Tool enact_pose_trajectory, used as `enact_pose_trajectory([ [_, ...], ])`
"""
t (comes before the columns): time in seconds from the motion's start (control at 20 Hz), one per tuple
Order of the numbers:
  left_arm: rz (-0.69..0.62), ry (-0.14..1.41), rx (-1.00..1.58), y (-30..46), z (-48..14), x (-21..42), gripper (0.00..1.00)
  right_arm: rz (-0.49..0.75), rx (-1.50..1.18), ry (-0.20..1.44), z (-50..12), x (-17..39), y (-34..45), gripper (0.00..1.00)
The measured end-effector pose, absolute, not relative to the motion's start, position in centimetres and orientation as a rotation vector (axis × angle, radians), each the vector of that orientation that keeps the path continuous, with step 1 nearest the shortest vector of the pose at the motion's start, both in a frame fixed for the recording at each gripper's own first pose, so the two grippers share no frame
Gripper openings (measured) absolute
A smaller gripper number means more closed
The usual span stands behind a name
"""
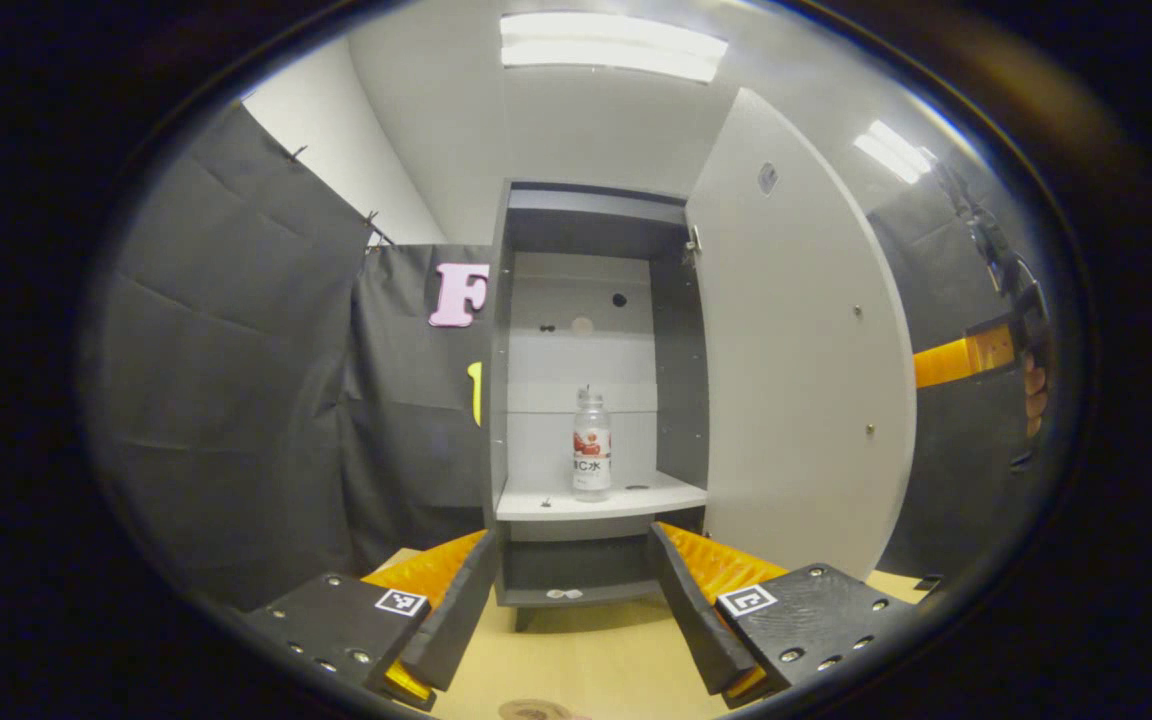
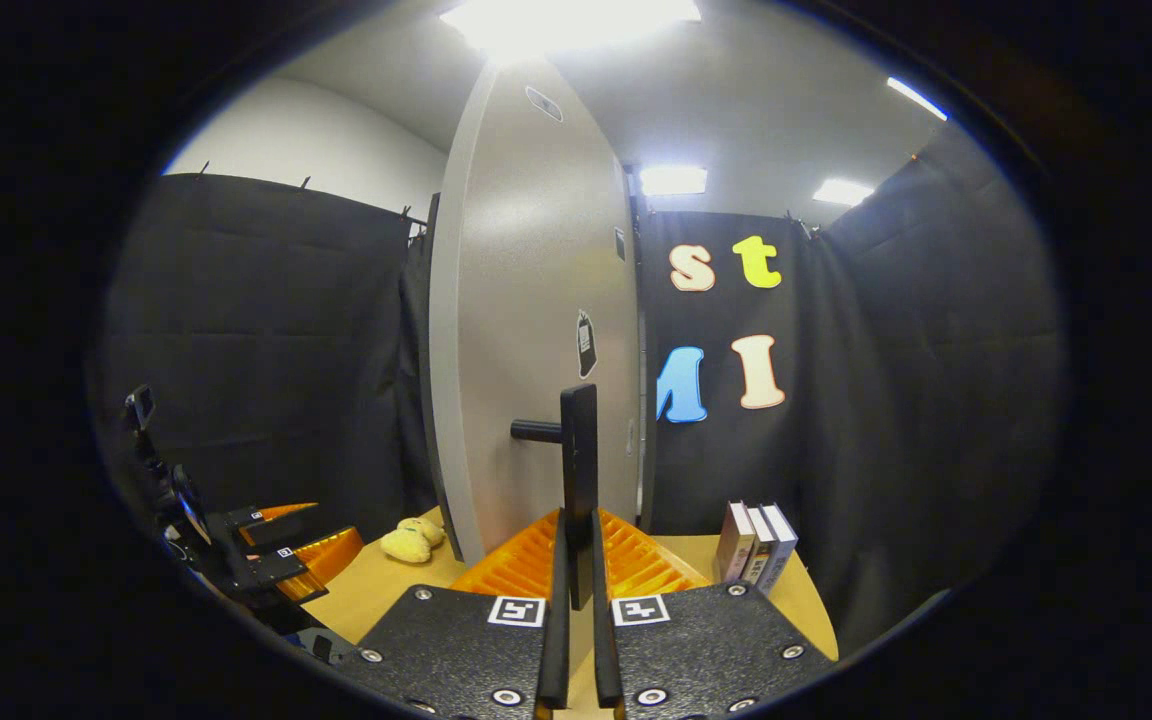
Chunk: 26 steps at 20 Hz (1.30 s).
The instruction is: Open the cabinet door with the right hand, grasp the bottle in the cabinet with the left hand and place it on the coaster, then close the cabinet door with the right hand.
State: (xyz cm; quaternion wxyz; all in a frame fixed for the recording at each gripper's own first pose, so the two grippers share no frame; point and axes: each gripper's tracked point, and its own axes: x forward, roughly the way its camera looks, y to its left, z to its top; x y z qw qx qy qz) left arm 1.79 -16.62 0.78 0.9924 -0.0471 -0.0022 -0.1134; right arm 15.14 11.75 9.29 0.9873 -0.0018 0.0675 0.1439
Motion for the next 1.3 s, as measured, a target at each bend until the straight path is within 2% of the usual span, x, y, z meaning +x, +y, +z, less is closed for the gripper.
enact_pose_trajectory([
  [0.25,-0.220,0.028,-0.102,-19.1,0.5,3.4,0.87,0.199,-0.045,0.109,9.1,16.1,8.0,0.10],
  [0.55,-0.214,0.053,-0.112,-20.1,1.1,8.7,0.87,0.265,-0.081,0.102,8.4,15.3,7.9,0.10],
  [0.65,-0.219,0.061,-0.129,-20.1,1.3,11.2,0.87,0.237,-0.111,0.098,8.1,14.7,6.8,0.22],
  [0.7,-0.223,0.062,-0.140,-20.2,1.5,12.7,0.87,0.228,-0.106,0.088,8.0,14.5,6.5,0.43],
  [0.75,-0.228,0.061,-0.148,-20.4,1.6,14.1,0.87,0.217,-0.092,0.076,7.9,14.2,6.6,0.55],
  [0.8,-0.235,0.063,-0.149,-20.7,1.7,15.5,0.87,0.189,-0.073,0.068,7.8,14.1,6.2,0.79],
  [0.85,-0.246,0.064,-0.147,-20.9,1.8,16.9,0.87,0.152,-0.056,0.062,7.7,14.0,5.5,0.88],
  [0.9,-0.258,0.065,-0.144,-21.2,1.9,18.2,0.89,0.108,-0.040,0.057,7.6,13.9,4.7,0.94],
  [1.3,-0.347,0.041,-0.106,-24.7,1.6,27.1,0.87,-0.211,0.072,0.091,5.6,13.0,-1.0,0.94],
])
